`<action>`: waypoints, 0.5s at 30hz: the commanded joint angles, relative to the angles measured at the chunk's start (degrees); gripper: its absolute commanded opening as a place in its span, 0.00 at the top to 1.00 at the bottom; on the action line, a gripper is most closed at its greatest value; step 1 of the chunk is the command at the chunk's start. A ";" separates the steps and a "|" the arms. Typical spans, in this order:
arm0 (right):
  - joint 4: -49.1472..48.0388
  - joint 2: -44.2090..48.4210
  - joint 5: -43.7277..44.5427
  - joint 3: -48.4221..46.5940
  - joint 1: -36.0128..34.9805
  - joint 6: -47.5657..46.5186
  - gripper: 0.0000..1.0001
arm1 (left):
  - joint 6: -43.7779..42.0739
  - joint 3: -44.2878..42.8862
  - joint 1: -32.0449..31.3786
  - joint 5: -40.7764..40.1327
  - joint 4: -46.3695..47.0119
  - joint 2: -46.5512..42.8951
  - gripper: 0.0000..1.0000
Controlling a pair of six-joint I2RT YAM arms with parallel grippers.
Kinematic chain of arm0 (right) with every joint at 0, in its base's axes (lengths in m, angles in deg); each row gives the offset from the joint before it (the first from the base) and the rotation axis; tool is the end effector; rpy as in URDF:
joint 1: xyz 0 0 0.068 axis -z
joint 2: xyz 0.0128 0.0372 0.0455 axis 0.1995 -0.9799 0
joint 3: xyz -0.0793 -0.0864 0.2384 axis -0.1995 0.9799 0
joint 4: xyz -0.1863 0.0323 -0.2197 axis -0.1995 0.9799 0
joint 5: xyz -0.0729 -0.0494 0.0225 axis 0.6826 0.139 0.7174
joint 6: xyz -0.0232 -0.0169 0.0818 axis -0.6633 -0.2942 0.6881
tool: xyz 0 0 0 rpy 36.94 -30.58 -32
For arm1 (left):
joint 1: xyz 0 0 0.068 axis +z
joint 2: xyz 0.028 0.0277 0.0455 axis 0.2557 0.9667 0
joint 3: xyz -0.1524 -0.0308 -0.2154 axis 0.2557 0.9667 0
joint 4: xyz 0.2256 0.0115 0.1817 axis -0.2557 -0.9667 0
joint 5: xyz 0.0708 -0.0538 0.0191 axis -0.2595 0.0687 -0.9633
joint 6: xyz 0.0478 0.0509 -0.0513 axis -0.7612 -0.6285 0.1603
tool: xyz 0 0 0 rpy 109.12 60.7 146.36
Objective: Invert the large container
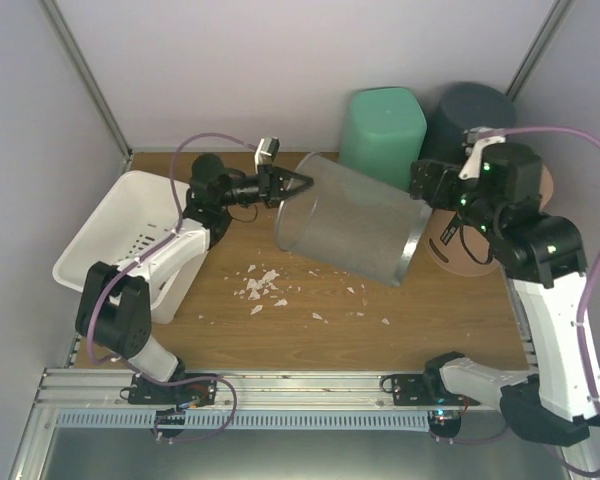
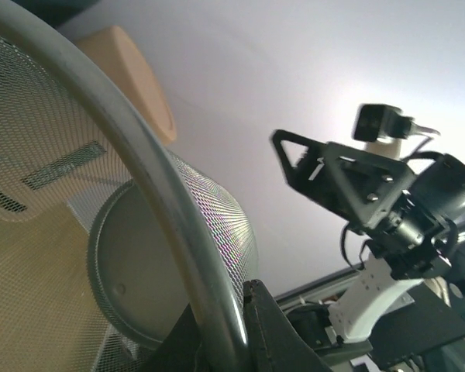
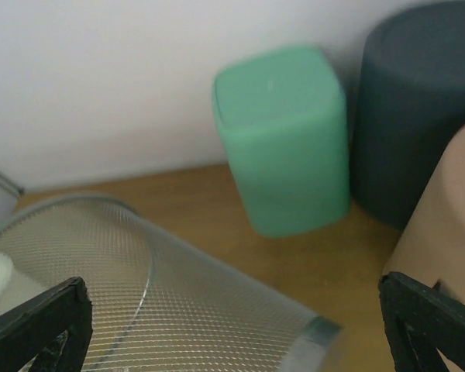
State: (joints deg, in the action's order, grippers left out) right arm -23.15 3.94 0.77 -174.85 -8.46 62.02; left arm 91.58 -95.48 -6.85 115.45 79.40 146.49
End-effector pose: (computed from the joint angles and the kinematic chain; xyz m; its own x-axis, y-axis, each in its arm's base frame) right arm 0.2187 0.0657 0.5042 -0.4021 0.2995 -0.8652 -0.0204 0.9418 0.3355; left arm 0.3478 -0.2109 0.3415 -0.8967 -0.1327 -0.4223 0.4317 -0.0518 -0.9005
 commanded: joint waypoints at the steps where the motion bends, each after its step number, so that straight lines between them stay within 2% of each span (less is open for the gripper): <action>1: 5.33 0.51 -4.20 6.11 -0.05 3.82 0.00 | 8.01 3.78 -2.97 -3.45 17.39 3.16 1.00; 6: 8.07 1.99 -3.12 7.18 0.08 5.90 0.00 | 14.66 7.06 -4.25 -6.52 29.03 8.66 1.00; 10: 10.64 2.89 -3.22 8.66 0.05 7.69 0.00 | 21.09 5.81 -4.75 -7.36 37.40 14.60 1.00; 15: 10.71 5.10 -6.68 14.17 0.06 10.50 0.00 | 23.90 3.24 -6.58 -7.57 41.38 19.55 1.00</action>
State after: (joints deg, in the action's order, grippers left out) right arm -14.45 7.81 -2.93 -164.18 -8.43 69.25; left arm 110.25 -88.28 -11.55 109.83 106.40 165.02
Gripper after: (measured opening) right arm 0.995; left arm 0.082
